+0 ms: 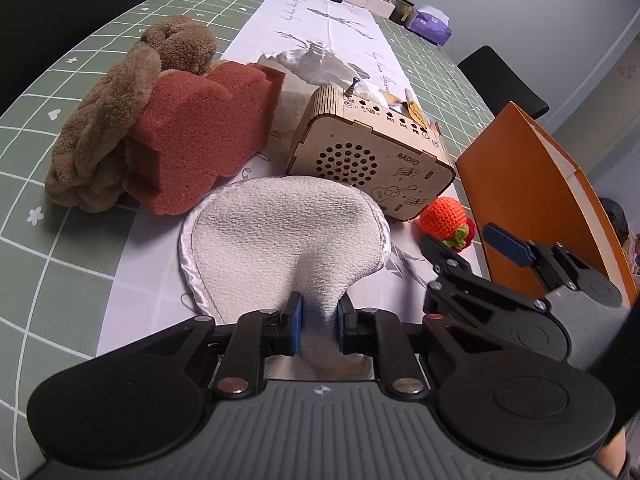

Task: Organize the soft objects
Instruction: 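Grasp the crocheted orange fruit with the right gripper while the left gripper holds the mitt, then lift the mitt and crocheted fruit with both grippers and carry them over the box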

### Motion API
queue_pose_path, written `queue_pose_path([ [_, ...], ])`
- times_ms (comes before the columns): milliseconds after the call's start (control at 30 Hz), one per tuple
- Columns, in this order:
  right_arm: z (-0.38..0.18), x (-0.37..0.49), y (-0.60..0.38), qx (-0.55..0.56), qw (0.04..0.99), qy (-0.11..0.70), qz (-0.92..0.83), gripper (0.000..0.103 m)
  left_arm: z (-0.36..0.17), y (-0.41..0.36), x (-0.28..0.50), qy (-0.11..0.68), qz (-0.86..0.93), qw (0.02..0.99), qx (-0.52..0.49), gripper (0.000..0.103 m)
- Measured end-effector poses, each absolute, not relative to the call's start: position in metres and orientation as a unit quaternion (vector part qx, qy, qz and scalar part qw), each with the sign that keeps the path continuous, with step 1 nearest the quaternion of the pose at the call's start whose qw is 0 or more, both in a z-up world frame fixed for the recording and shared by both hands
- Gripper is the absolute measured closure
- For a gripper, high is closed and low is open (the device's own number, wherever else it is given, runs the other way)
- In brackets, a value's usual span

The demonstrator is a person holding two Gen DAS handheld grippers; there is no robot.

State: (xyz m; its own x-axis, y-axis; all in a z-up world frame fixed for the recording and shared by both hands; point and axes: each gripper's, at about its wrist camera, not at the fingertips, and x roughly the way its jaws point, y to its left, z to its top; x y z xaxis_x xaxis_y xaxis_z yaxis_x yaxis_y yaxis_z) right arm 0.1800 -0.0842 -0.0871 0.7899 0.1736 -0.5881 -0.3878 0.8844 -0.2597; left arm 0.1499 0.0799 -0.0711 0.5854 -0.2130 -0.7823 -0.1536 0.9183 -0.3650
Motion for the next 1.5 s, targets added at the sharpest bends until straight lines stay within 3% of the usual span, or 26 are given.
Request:
queue_pose_path([
  [267,-0.098,0.198,-0.077,-0.202,0.922,0.293,0.15,0.04,-0.073,0.083,0.15,0.453,-0.02,0.866,-0.21,0.084],
  [433,-0.1,0.204,-0.076,-0.201,0.923,0.3,0.132,0.053,-0.072,0.08,0.148,0.451,-0.019,0.869,-0.204,0.084],
  [767,-0.092,0.184,-0.079,-0.187,0.924,0.306,0.134,0.055,-0.072,0.078,0.138,0.439,-0.018,0.876,-0.199,0.084],
  [1067,-0.061,0.14,-0.089,-0.176,0.926,0.286,0.17,0.055,-0.06,0.076,0.115,0.427,-0.022,0.881,-0.2,0.085],
  [1500,0.0,0.103,-0.111,-0.168,0.923,0.25,0.24,0.055,0.0,0.048,0.085,0.363,-0.054,0.917,-0.158,0.086],
])
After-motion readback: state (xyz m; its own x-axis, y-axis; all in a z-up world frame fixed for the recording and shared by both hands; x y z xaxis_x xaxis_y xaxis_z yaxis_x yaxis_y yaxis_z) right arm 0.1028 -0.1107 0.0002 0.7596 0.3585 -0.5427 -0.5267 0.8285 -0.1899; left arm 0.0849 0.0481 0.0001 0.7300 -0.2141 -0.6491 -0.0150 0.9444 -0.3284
